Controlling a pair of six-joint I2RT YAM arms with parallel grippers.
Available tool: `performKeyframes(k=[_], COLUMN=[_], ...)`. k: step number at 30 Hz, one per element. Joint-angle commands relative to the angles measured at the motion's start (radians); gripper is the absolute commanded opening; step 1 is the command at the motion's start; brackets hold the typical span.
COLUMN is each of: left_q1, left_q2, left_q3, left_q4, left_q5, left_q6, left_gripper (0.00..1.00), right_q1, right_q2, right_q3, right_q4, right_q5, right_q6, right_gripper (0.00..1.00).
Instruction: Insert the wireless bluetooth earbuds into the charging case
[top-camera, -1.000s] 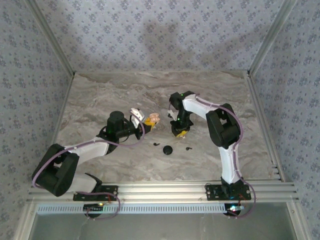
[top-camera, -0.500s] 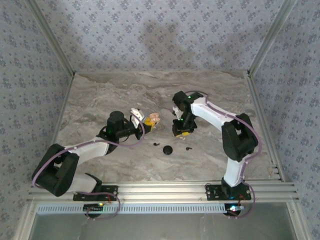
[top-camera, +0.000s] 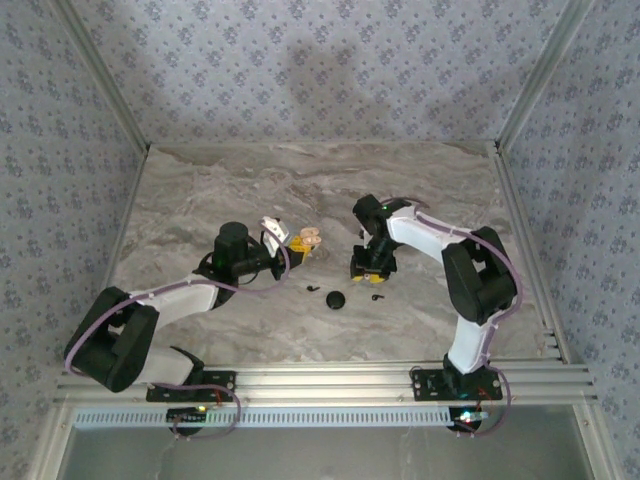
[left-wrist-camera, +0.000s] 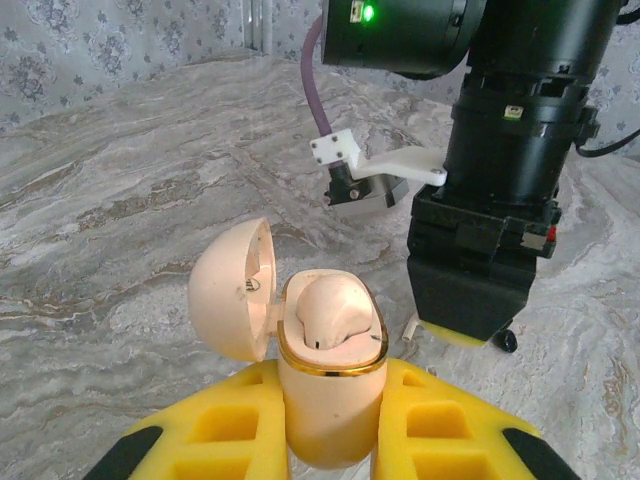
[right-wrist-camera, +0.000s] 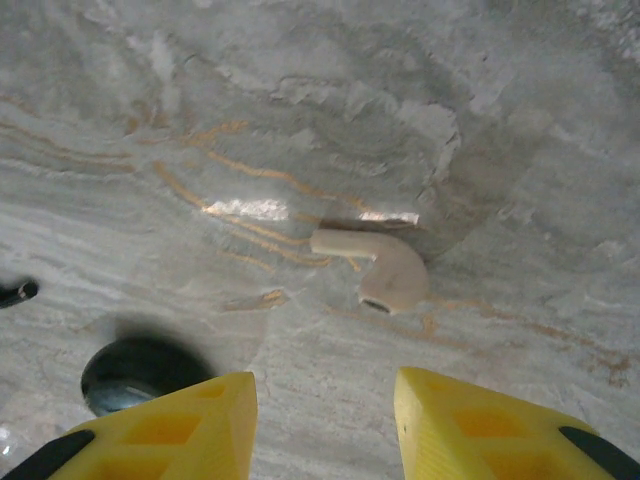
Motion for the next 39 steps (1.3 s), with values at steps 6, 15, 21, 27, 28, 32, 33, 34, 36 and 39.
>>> performKeyframes(k=[6,15,21,27,28,32,33,34,36,39], left_q1=[0.009,0.019,0.024,0.025,0.025,0.025,0.025,0.025,0.024,0.025], left_q2=[0.005,-0.008,-0.012,-0.011,-0.011,-0.008,-0.006,-0.003,0.003,0.013], left_q3=[0.024,0.020,0.018,0.019,0.020,0.024,0.022,0.022,0.024,0.027], left_q4=[0.027,0.014,0.009,0.010,0.012,0.014,0.015,0.018,0.025,0.040], left_q5=[0.019,0.013,0.012,0.013,0.013,0.018,0.019,0.019,0.022,0.028], left_q6=[0.000,0.004,0.005,0.004,0.004,0.003,0.001,0.002,-0.002,-0.009], left_gripper=[0.11,0.11,0.11,0.11,0.11,0.11,0.11,0.11,0.11,0.11], right_q1=[-0.021,-0.046,-0.053,-0.052,-0.052,-0.053,-0.051,-0.048,-0.045,-0.043], right_q2=[0.050,0.095,0.113,0.095,0.085,0.059,0.057,0.057,0.066,0.094], right_q3=[-0.013,0.033,0.080,0.109,0.113,0.131,0.130,0.126,0.116,0.125], right_q4=[0.033,0.086,0.077,0.053,0.039,-0.035,-0.041,-0.038,-0.034,-0.029], right_q5=[-0.027,-0.035,-0.007,0.021,0.030,0.082,0.089,0.090,0.093,0.083], right_q6=[0.018,-0.008,-0.038,-0.076,-0.073,-0.042,-0.031,-0.024,-0.015,-0.016], right_gripper=[0.42,0.40,0.41,0.43,0.43,0.43,0.43,0.42,0.41,0.40])
